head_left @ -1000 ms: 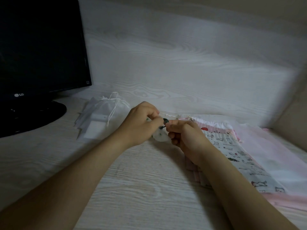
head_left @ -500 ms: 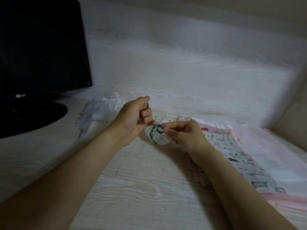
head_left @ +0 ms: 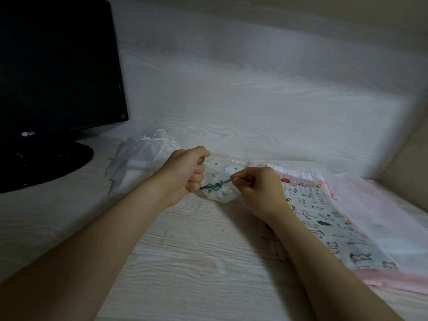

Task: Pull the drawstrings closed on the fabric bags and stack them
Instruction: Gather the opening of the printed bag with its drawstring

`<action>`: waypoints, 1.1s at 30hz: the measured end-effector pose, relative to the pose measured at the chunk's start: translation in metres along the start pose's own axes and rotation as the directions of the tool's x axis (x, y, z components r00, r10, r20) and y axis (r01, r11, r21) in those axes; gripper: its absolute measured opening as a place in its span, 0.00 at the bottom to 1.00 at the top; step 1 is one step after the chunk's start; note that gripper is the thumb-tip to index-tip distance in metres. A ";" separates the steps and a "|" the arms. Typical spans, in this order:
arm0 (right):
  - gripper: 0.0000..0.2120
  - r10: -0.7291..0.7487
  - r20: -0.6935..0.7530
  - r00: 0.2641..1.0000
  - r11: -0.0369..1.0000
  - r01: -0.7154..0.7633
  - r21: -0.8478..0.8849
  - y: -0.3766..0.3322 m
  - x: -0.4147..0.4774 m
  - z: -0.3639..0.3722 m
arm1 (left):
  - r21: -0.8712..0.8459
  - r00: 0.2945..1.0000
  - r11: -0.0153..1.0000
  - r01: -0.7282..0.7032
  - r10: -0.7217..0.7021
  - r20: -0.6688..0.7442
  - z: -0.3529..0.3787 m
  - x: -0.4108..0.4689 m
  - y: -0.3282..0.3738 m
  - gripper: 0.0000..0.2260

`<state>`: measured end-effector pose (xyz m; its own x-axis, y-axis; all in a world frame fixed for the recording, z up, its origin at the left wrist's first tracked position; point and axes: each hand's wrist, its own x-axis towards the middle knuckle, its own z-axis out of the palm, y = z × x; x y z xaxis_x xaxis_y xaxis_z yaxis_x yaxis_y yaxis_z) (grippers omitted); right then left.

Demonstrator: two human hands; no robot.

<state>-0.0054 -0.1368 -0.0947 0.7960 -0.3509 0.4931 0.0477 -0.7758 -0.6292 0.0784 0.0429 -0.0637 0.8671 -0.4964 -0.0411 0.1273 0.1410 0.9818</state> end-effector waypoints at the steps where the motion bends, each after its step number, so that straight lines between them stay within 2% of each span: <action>1: 0.06 -0.003 -0.009 1.000 1.000 0.003 -0.015 0.000 0.000 0.001 | 0.016 1.000 1.000 0.010 -0.010 -0.006 0.000 0.000 -0.001 0.18; 6: 0.06 0.011 -0.012 1.000 0.998 -0.011 -0.066 -0.005 0.000 0.005 | 0.137 0.997 0.990 0.016 -0.004 -0.082 0.000 0.004 -0.007 0.12; 8: 0.07 0.017 -0.004 1.000 0.996 -0.017 -0.089 -0.007 -0.001 0.005 | 0.182 0.991 0.982 -0.042 0.064 -0.118 -0.001 0.006 -0.009 0.08; 9: 0.07 0.018 -0.006 1.000 0.995 -0.018 -0.098 -0.008 -0.002 0.004 | 0.244 0.981 0.964 -0.105 0.141 -0.134 -0.002 0.006 -0.010 0.06; 10: 0.07 0.019 -0.015 1.000 0.995 -0.021 -0.102 -0.008 -0.003 0.003 | 0.373 0.958 0.910 -0.184 0.251 -0.141 -0.005 0.006 -0.011 0.05; 11: 0.07 0.022 -0.030 0.999 0.995 -0.025 -0.101 -0.008 -0.003 0.001 | 0.530 0.919 0.806 -0.264 0.376 -0.115 -0.007 0.005 -0.011 0.05; 13: 0.07 0.027 -0.057 0.998 0.995 -0.033 -0.093 -0.007 -0.003 -0.003 | 0.715 0.848 0.582 -0.387 0.530 0.028 -0.008 0.001 -0.011 0.06; 15: 0.07 0.048 -0.067 0.997 0.996 -0.053 -0.073 -0.005 -0.003 -0.006 | 0.743 0.838 0.501 -0.444 0.527 0.146 -0.006 -0.002 -0.014 0.05; 19: 0.07 0.083 -0.064 0.994 0.996 -0.086 -0.032 -0.004 -0.002 -0.004 | 0.777 0.817 0.404 -0.483 0.527 0.234 -0.006 0.004 -0.021 0.02; 21: 0.07 0.089 -0.072 0.993 0.995 -0.092 -0.030 -0.003 -0.001 -0.003 | 0.773 0.811 0.397 -0.495 0.531 0.246 -0.009 0.007 -0.021 0.03; 29: 0.06 0.132 -0.099 0.986 0.991 -0.134 -0.008 -0.001 -0.002 -0.006 | 0.722 0.849 0.512 -0.466 0.488 0.202 -0.012 0.014 -0.022 0.02; 33: 0.05 0.132 -0.098 0.987 0.991 -0.132 0.003 0.000 -0.001 -0.004 | 0.744 0.839 0.470 -0.475 0.497 0.222 -0.015 0.017 -0.025 0.02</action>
<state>-0.0088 -0.1387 -0.0923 0.7327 -0.4994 0.4623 -0.0556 -0.7209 -0.6908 0.0970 0.0433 -0.0915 0.6841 -0.5364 0.4942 -0.7101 -0.3351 0.6193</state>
